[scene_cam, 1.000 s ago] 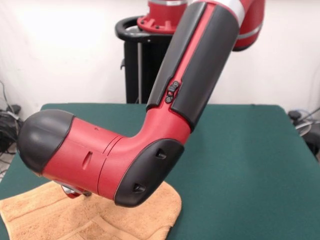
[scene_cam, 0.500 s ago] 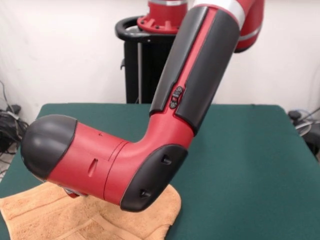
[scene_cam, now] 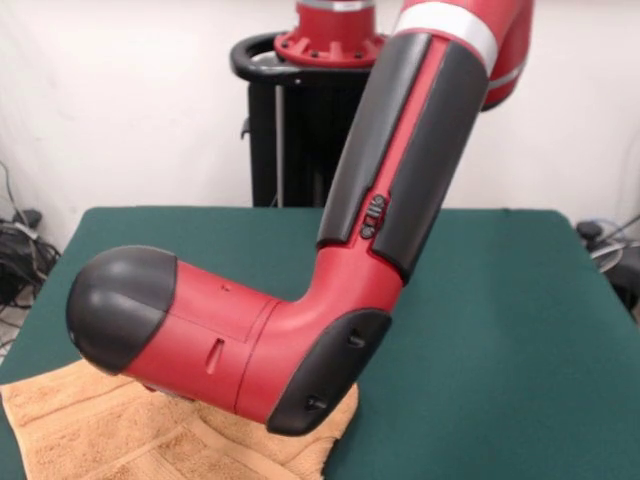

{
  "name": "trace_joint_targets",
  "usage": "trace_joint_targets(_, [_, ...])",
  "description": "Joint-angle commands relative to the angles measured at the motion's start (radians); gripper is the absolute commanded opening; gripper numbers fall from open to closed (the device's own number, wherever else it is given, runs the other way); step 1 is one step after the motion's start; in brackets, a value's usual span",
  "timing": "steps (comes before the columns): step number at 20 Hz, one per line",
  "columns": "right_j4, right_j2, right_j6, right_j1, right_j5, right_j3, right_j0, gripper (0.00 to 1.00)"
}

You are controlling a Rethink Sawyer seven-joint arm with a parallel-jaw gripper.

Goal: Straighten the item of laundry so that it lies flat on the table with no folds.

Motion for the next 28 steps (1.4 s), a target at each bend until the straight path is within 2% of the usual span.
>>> trace_joint_targets(1, [0.026, 0.065, 0.030, 0.165, -0.013, 0.052, 0.020, 1.00])
trace_joint_targets(14, [-0.004, 0.111, -0.037, 0.166, 0.018, 0.140, 0.073, 1.00])
trace_joint_targets(19, [-0.024, 0.117, -0.098, 0.151, -0.014, 0.222, 0.117, 1.00])
trace_joint_targets(28, [-0.056, 0.139, -0.209, 0.147, 0.014, 0.360, 0.178, 1.00])
